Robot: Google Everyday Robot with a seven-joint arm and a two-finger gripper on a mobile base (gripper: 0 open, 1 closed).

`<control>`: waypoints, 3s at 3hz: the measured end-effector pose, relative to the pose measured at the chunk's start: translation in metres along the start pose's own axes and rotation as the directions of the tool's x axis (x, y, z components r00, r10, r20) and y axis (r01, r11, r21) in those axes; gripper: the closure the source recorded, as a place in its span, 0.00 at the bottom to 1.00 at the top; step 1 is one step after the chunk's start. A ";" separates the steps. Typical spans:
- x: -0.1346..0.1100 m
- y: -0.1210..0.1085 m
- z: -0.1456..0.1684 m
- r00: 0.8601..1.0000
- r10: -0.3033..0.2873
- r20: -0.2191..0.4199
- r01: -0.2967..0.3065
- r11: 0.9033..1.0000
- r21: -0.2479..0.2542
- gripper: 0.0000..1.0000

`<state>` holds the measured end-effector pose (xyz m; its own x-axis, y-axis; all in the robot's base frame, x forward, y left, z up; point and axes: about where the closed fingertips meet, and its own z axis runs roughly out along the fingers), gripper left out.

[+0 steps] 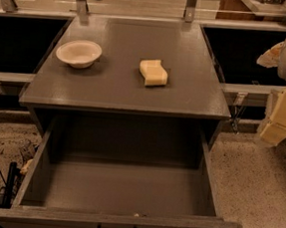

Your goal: Place sponge into top drawer

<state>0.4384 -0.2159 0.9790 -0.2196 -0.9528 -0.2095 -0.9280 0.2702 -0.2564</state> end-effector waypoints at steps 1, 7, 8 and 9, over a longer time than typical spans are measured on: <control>0.000 0.000 0.000 1.000 0.000 0.000 0.000 1.000 0.000 0.00; -0.092 -0.082 0.052 0.911 -0.209 0.355 0.264 0.958 -0.114 0.00; -0.115 -0.123 0.095 0.923 -0.208 0.324 0.262 0.956 -0.133 0.00; -0.117 -0.125 0.095 0.921 -0.208 0.328 0.260 0.958 -0.123 0.00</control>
Offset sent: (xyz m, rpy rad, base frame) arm 0.0435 0.0600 0.0092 0.3617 0.0605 0.3341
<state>0.6083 -0.1249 0.9460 0.0897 -0.8888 -0.4494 -0.9829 -0.0062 -0.1839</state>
